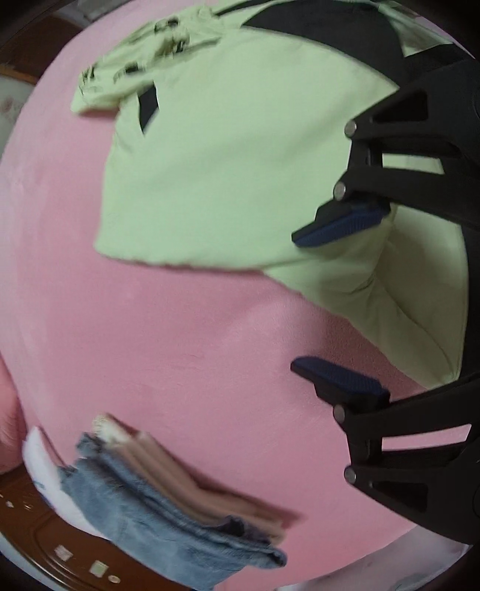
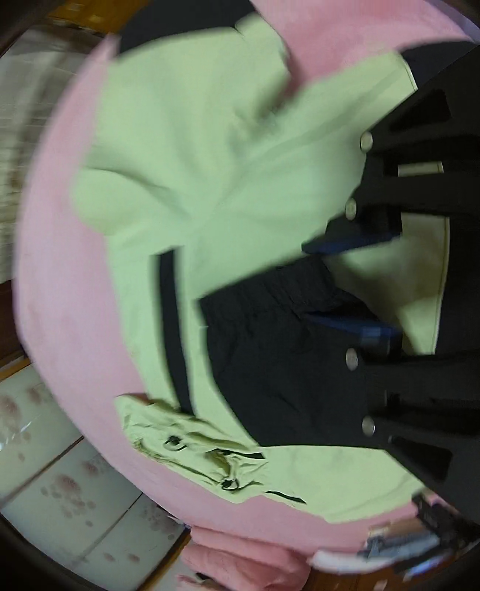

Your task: Fold large clothes

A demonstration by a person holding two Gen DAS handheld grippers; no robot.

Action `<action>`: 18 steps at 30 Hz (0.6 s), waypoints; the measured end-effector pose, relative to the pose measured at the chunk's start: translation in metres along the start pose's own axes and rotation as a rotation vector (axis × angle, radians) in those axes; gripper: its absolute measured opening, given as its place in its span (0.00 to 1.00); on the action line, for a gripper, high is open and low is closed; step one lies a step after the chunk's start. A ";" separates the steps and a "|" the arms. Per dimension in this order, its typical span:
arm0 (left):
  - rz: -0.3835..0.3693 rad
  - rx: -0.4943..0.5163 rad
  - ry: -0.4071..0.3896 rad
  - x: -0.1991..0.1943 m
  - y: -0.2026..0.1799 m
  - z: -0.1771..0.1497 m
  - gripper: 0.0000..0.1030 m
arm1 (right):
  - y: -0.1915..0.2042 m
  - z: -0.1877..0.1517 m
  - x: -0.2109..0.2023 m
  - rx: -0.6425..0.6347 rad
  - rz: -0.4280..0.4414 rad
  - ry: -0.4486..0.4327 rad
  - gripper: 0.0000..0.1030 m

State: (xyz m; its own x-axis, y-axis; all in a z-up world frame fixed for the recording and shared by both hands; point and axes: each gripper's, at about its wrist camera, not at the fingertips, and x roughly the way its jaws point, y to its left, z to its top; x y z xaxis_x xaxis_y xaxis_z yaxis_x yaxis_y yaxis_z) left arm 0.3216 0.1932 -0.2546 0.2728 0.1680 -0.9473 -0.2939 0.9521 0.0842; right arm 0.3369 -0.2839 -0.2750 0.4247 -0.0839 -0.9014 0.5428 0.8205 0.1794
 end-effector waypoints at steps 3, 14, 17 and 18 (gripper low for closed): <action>-0.149 0.059 0.009 -0.019 -0.014 -0.004 0.53 | 0.025 -0.004 -0.033 -0.114 0.055 -0.102 0.38; -0.287 0.151 0.312 0.033 -0.075 -0.030 0.36 | 0.122 -0.068 0.079 -0.078 0.562 0.601 0.02; -0.247 0.123 0.275 0.034 -0.053 -0.024 0.07 | 0.107 -0.072 0.088 -0.036 0.556 0.594 0.01; -0.236 0.108 0.266 0.037 -0.038 -0.019 0.01 | 0.096 -0.068 0.087 -0.012 0.544 0.571 0.01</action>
State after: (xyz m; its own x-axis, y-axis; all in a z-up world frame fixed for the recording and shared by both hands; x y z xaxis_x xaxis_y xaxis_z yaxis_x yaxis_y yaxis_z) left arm 0.3252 0.1579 -0.2991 0.0698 -0.1181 -0.9905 -0.1492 0.9806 -0.1274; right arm 0.3768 -0.1744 -0.3629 0.1885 0.6322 -0.7516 0.3560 0.6692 0.6522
